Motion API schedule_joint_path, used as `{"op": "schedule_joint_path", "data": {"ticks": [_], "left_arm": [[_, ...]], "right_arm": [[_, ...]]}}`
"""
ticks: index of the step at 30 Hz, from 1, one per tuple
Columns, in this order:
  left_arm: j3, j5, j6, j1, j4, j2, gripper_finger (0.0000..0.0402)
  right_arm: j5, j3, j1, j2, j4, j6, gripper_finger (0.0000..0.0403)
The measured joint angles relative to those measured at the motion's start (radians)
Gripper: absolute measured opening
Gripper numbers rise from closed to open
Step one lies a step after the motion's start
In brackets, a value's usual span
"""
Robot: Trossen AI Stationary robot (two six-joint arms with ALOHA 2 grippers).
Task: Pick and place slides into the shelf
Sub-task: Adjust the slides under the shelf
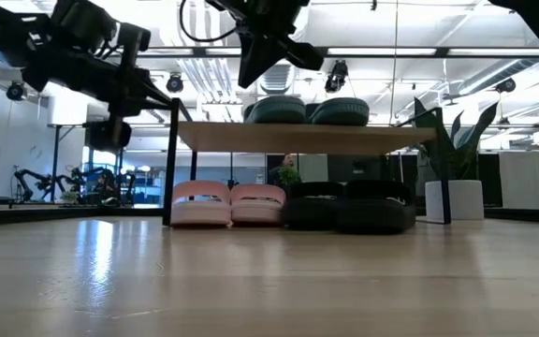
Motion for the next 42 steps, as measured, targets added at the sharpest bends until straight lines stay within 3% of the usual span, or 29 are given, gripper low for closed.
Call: {"op": "schedule_joint_path", "data": {"ticks": [3,6,12,14,19,26,33,42], "left_arm": [[0.0,-0.01,0.0,-0.013,-0.008,-0.022,0.0],[0.004,-0.052,0.026,-0.012,-0.053,-0.056,0.0],[0.002,-0.154,0.081,-0.012,-0.282,-0.143,0.0],[0.001,-0.191,0.082,-0.012,-0.362,-0.17,0.0],[-0.015,-0.213,0.099,-0.012,-0.407,-0.206,0.0],[-0.016,-0.212,0.1,-0.011,-0.41,-0.224,0.0],[-0.016,-0.207,0.105,-0.012,-0.41,-0.224,0.0],[-0.018,-0.189,0.101,-0.012,-0.409,-0.213,0.0]], "right_arm": [[0.024,0.0,-0.001,0.0,-0.013,-0.001,0.0012],[0.122,0.005,0.0,-0.009,-0.077,-0.001,0.0012],[0.256,0.03,0.006,-0.083,-0.382,0.105,0.0012],[0.266,0.026,0.021,-0.108,-0.467,0.178,0.0012],[0.229,-0.063,0.08,-0.208,-0.447,0.3,0.0012],[0.13,-0.306,0.174,-0.333,-0.45,0.505,0.0012],[0.047,-0.548,0.33,-0.454,-0.451,0.836,0.0012],[0.164,-0.889,0.45,-0.662,-0.451,1.31,0.0012]]}}
